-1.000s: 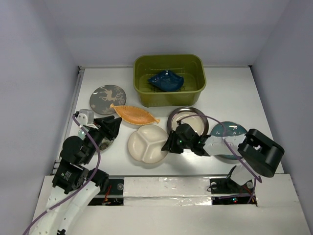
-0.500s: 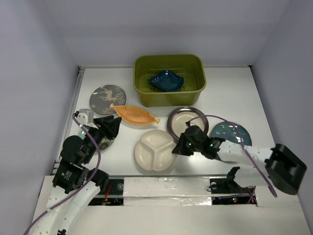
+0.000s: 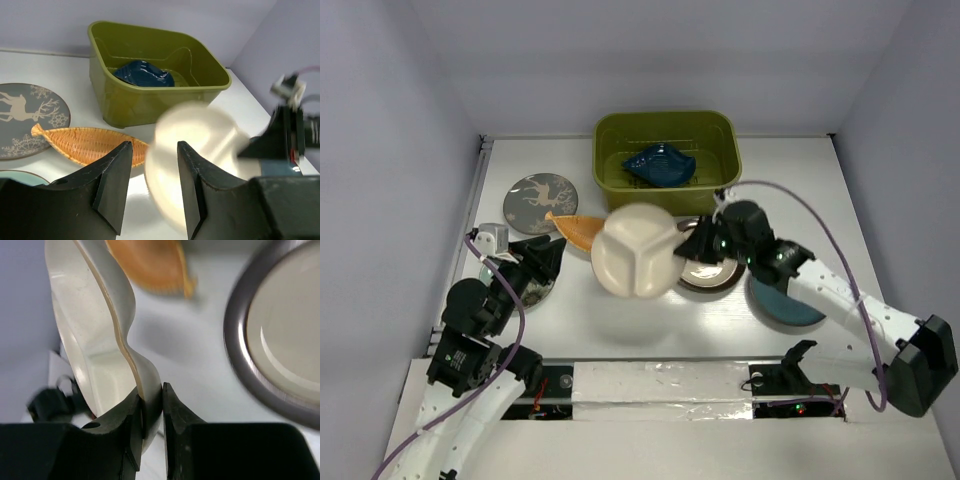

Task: Place the mixed dishes into the plastic bin

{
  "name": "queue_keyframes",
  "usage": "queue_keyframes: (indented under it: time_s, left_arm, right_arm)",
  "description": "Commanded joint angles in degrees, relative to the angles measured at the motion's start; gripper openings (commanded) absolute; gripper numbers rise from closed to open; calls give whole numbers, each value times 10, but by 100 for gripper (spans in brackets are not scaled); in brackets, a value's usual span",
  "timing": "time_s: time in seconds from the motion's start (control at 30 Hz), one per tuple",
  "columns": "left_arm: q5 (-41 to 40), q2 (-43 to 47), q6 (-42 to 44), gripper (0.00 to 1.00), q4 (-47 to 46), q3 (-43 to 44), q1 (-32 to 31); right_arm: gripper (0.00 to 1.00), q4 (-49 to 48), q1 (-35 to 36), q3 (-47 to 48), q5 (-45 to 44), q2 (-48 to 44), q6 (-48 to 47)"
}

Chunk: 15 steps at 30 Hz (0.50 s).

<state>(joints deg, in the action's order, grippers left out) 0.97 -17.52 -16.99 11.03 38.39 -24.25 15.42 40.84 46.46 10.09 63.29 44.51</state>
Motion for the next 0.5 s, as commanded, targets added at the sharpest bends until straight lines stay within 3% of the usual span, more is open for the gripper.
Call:
queue_keyframes:
  time_s: [0.0, 0.2, 0.47]
  left_arm:
    - [-4, 10, -3, 38, -22, 15, 4]
    - [2, 14, -3, 39, -24, 14, 4]
    - [5, 19, -3, 39, -25, 13, 4]
  right_arm:
    - [0, -209, -50, 166, 36, 22, -20]
    - [0, -196, -149, 321, 56, 137, -39]
    - [0, -171, -226, 526, 77, 354, -38]
